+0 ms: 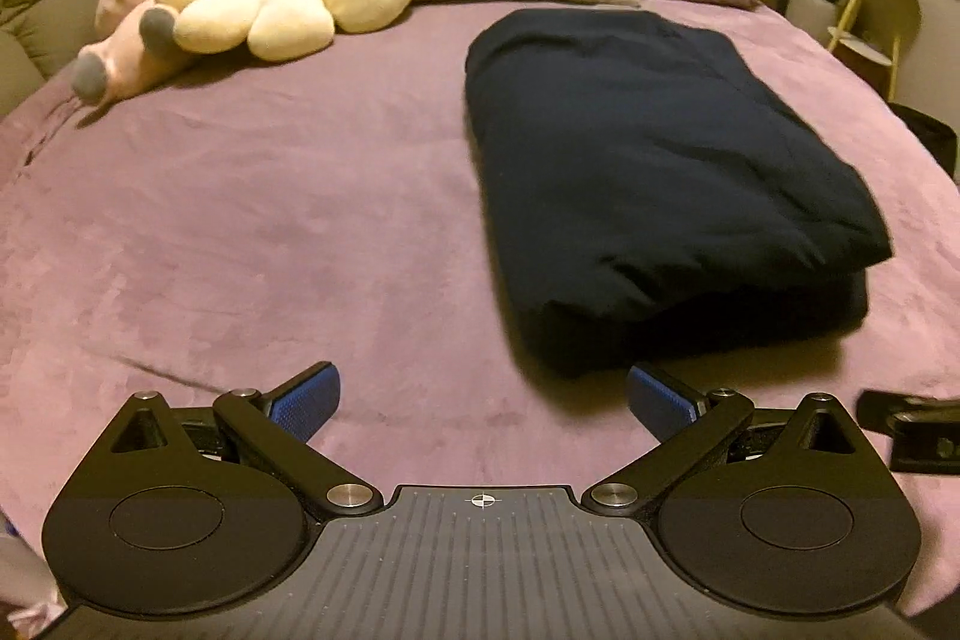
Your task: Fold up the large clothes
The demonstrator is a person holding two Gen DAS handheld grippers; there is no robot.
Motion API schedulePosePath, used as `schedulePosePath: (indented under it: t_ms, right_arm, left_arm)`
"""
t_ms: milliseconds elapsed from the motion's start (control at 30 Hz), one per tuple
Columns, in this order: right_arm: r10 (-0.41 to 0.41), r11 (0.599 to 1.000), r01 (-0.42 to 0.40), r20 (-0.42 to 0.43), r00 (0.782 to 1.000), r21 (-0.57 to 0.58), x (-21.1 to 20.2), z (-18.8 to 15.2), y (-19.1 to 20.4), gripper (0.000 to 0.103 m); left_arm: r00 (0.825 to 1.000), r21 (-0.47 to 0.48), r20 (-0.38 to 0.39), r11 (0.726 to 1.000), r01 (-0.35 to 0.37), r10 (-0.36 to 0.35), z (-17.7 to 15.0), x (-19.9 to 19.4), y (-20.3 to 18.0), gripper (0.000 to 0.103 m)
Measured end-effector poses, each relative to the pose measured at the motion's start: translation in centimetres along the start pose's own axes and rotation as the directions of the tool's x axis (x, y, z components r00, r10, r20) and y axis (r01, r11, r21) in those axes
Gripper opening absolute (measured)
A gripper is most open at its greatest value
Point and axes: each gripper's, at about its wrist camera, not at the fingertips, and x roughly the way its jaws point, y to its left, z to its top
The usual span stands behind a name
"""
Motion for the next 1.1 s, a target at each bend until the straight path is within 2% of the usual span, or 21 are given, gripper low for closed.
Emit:
schedulePosePath:
  t_ms: [200,333,733,1100]
  right_arm:
    - [-0.008,1.000,0.008,-0.027,1.000,-0.006,-1.7,1.0,2.1,0.101]
    - [-0.005,1.000,0.005,-0.017,1.000,-0.007,-2.6,1.3,2.8,0.101]
    - [-0.005,0.999,0.005,-0.016,1.000,0.042,-3.5,1.7,2.4,0.101]
    - [-0.013,0.999,0.014,-0.018,1.000,0.041,-3.7,2.0,2.5,0.101]
  left_arm:
    - [0.999,-0.048,-0.016,0.998,0.039,-0.040,-0.1,-1.4,0.9,0.103]
    - [0.999,-0.050,-0.013,0.998,0.035,-0.036,-0.1,-2.1,0.8,0.103]
    - [0.999,-0.045,-0.024,0.998,0.038,-0.039,0.2,-2.4,0.6,0.103]
    - [0.999,-0.038,-0.036,0.998,0.040,-0.041,0.4,-2.3,0.4,0.103]
